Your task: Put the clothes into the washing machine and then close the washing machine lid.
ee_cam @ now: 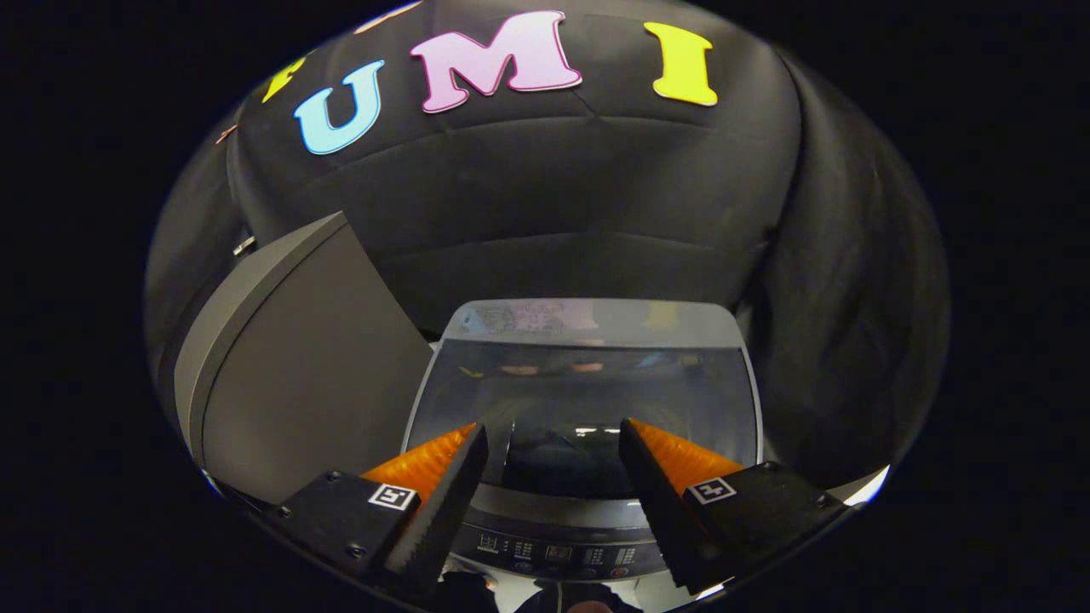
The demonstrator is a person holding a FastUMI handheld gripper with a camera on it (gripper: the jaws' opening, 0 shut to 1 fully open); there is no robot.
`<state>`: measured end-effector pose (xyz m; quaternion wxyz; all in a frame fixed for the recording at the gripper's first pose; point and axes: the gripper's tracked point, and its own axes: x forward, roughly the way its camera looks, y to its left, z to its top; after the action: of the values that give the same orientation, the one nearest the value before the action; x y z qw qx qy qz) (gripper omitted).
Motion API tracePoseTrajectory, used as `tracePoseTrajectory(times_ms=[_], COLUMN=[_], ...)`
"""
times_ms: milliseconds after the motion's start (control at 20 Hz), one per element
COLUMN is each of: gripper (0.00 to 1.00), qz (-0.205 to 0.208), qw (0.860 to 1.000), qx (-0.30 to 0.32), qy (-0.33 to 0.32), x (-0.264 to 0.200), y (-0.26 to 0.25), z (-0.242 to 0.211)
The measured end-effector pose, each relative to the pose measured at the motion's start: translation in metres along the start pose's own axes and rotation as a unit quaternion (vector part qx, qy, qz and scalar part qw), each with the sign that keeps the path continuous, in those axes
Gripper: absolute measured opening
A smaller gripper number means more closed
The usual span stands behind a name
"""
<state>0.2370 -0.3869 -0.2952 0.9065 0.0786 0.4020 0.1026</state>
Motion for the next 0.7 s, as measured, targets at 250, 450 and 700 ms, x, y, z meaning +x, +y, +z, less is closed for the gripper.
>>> tracePoseTrajectory(times_ms=[250, 450, 700], gripper=[0.99, 0.99, 0.99], qz=[0.022, 0.038, 0.043], qw=[1.0, 0.998, 0.981], qx=[-0.007, -0.003, 0.016], qy=[-0.017, -0.059, -0.189], x=[0.0, -0.009, -0.052], y=[0.022, 0.035, 0.051], z=[0.021, 0.062, 0.154])
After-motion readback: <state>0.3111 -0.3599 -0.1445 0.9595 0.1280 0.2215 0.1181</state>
